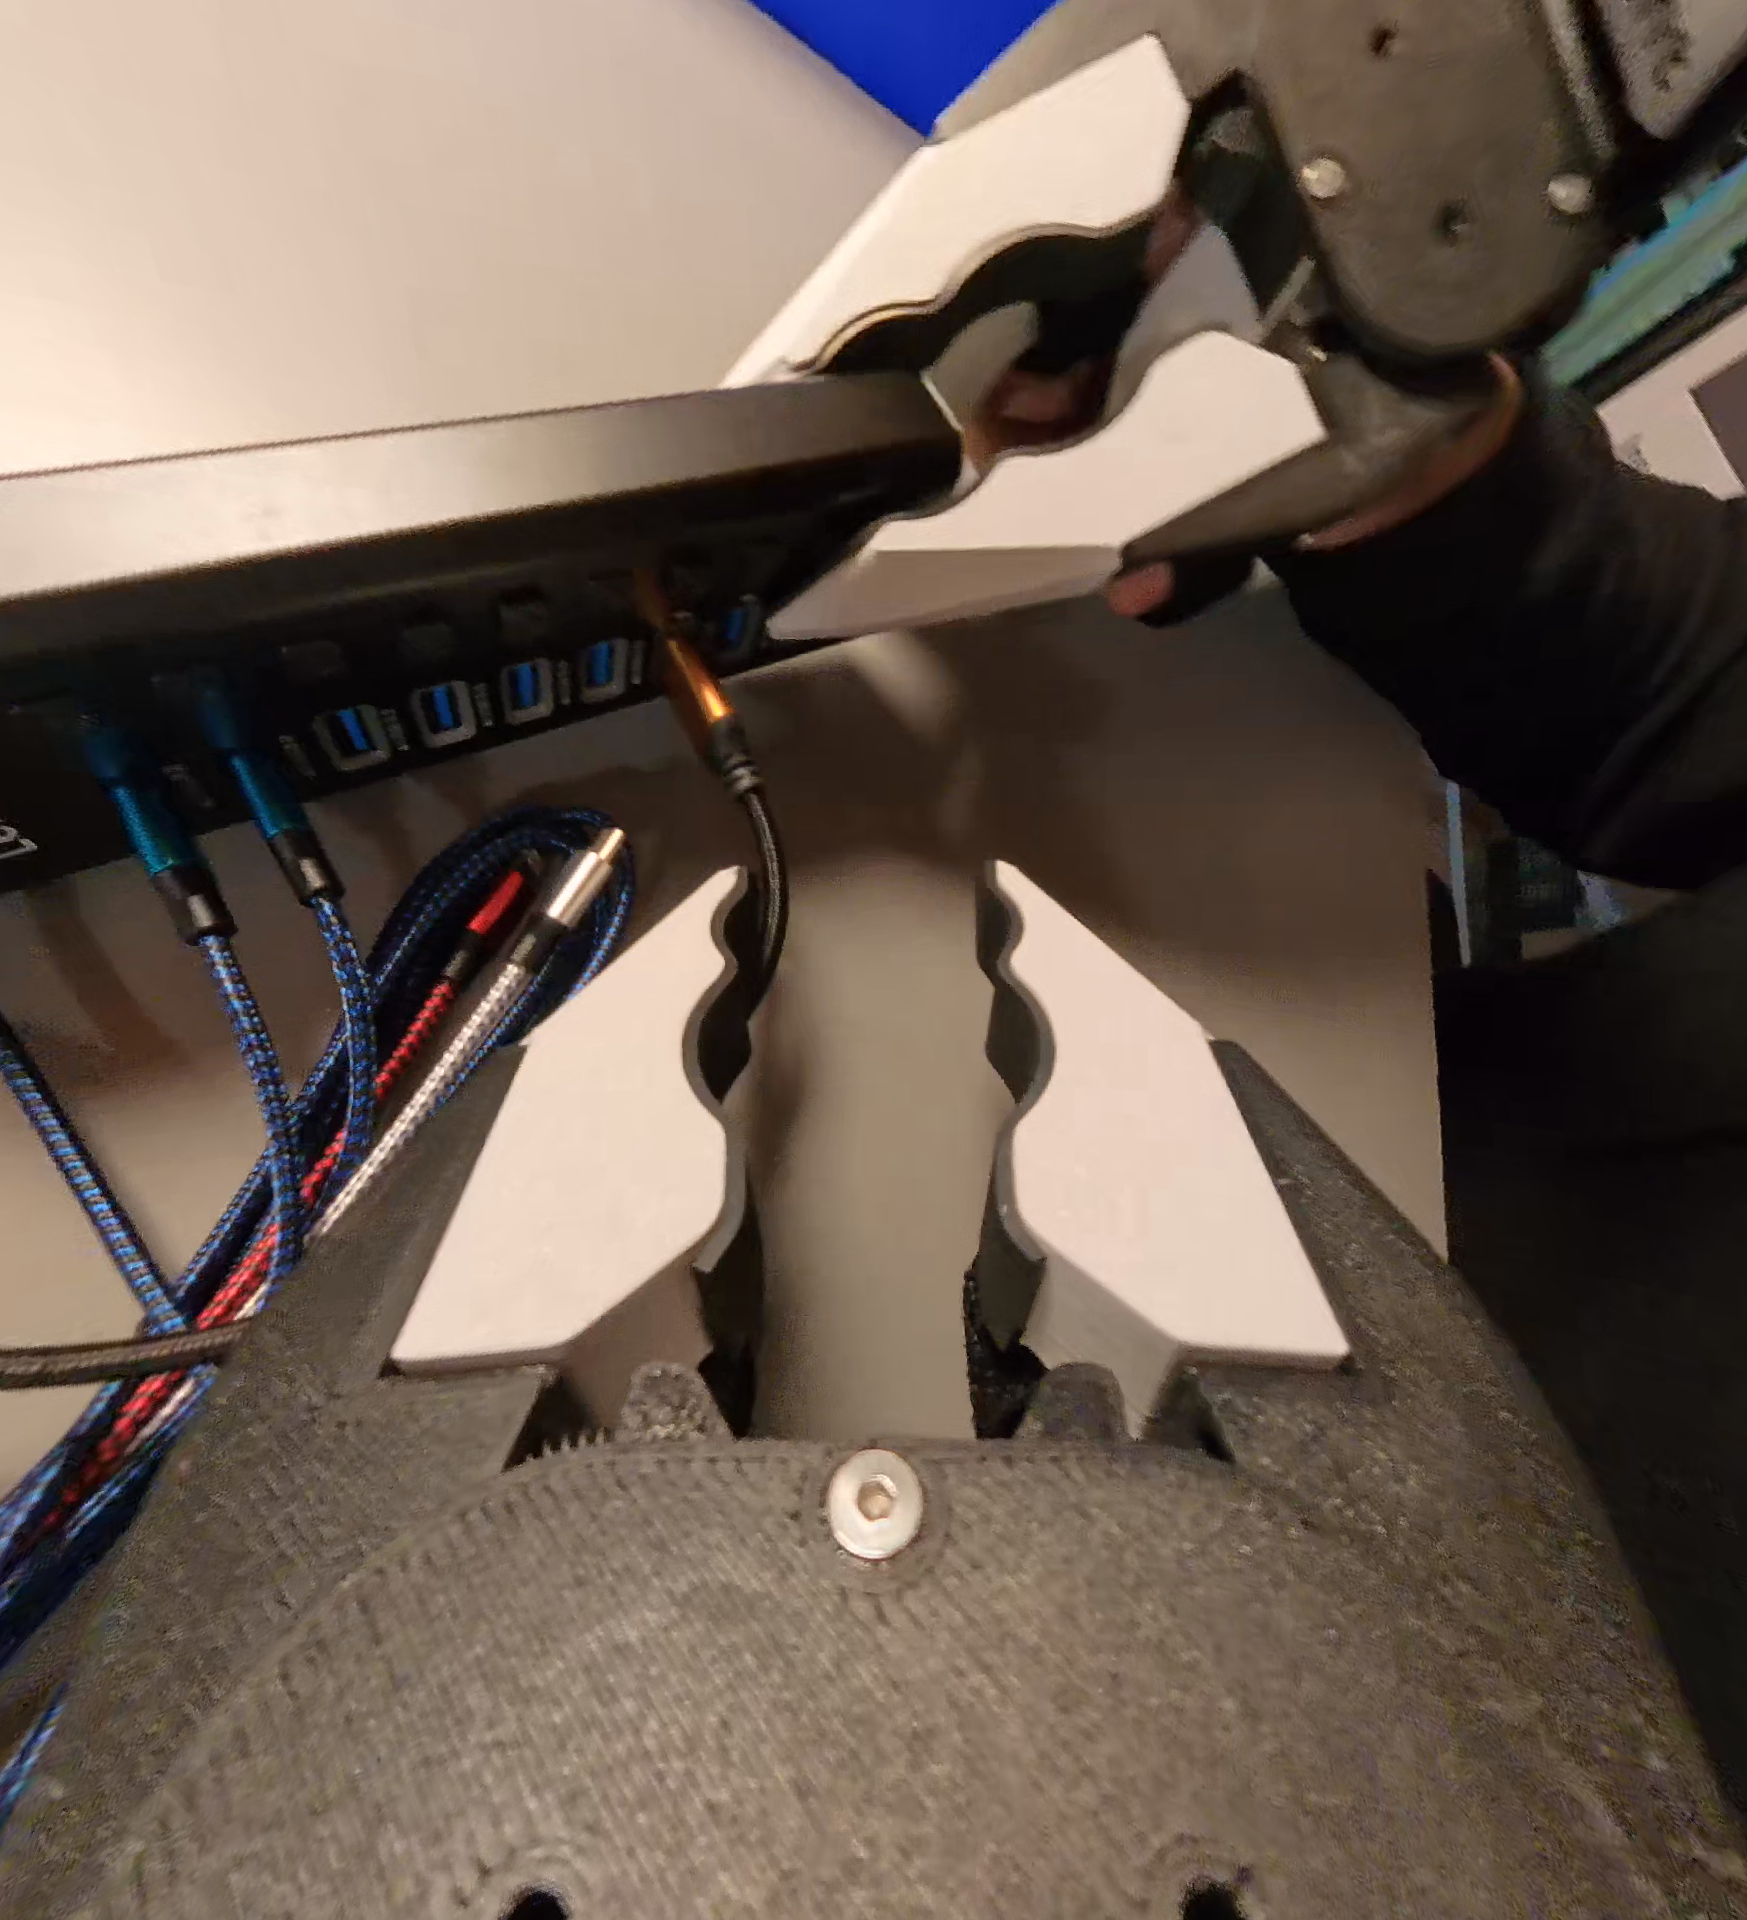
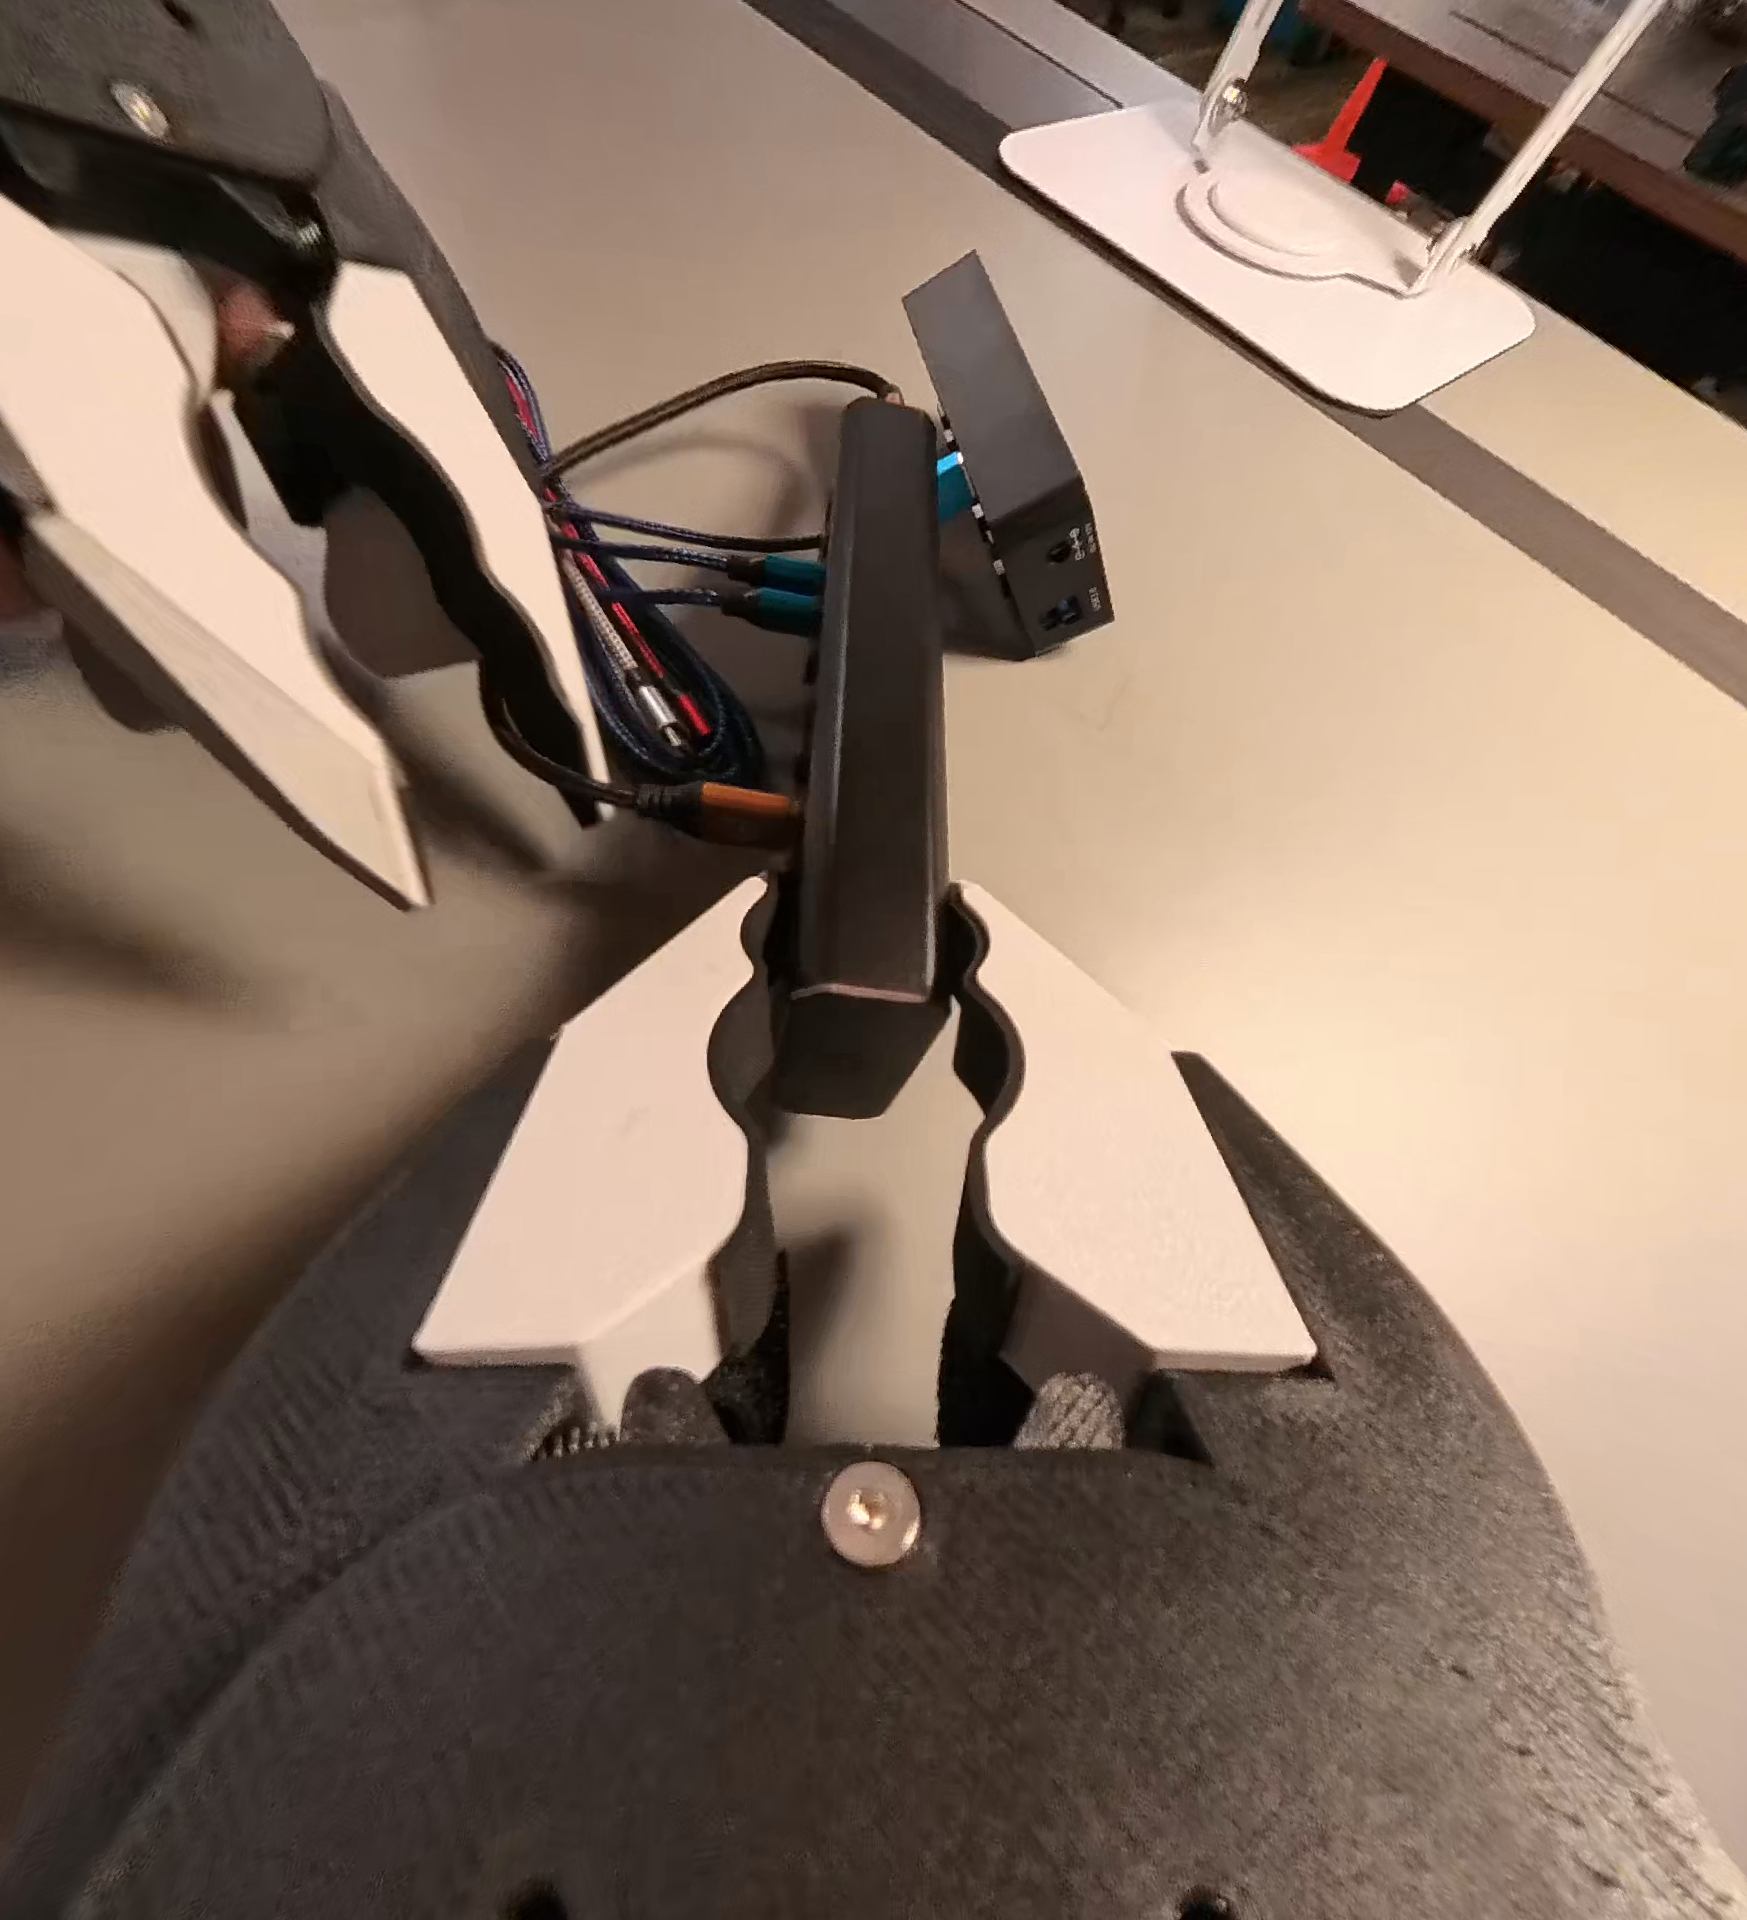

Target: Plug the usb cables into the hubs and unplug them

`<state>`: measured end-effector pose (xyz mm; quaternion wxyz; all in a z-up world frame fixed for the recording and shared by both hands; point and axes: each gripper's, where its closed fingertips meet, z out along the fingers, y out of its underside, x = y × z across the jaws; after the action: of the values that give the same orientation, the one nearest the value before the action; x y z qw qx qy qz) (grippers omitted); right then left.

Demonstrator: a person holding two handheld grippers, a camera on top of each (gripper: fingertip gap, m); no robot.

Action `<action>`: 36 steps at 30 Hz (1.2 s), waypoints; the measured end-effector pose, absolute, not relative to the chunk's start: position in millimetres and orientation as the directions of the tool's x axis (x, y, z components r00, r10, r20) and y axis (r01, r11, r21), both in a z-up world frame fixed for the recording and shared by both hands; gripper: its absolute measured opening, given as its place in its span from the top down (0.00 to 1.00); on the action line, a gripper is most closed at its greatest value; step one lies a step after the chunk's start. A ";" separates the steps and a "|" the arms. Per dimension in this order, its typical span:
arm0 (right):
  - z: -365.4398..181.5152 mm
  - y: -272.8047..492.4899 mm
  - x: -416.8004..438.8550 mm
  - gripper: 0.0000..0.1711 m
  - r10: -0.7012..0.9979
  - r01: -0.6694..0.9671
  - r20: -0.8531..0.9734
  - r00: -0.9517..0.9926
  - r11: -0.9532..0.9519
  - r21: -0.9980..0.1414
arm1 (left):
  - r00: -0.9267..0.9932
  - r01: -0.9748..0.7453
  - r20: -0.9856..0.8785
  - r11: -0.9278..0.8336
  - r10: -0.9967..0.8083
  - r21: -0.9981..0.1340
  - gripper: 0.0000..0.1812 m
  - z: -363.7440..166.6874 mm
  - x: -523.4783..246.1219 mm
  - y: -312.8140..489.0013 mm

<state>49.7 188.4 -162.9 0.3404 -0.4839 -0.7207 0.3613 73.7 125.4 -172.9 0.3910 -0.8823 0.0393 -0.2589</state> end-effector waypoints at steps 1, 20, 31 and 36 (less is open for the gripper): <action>-161.9 186.7 50.5 0.83 0.938 0.443 0.132 -0.319 0.271 -0.855 | 0.858 0.113 0.417 -0.681 -0.300 -0.723 0.75 -168.6 74.2 121.2; -124.8 186.5 64.5 0.81 0.887 0.370 -0.134 -0.441 0.044 -0.928 | 0.942 0.242 0.322 -0.478 -0.091 -0.845 0.77 -135.0 -53.1 71.7; -148.6 171.0 54.7 0.77 0.900 0.470 -0.104 -0.423 0.119 -0.875 | 0.995 -0.016 -0.063 -0.492 0.079 -0.870 0.71 -133.1 -127.3 92.3; -172.8 166.2 52.0 0.75 0.913 0.554 -0.007 -0.408 0.241 -0.797 | 0.819 -0.522 -0.558 -0.574 -0.133 -0.631 0.67 -130.2 -169.4 123.5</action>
<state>52.0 166.2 -172.8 0.2394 -0.4887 -0.7506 0.3748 -169.4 123.5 -130.2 0.4200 -0.8563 0.1912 0.2319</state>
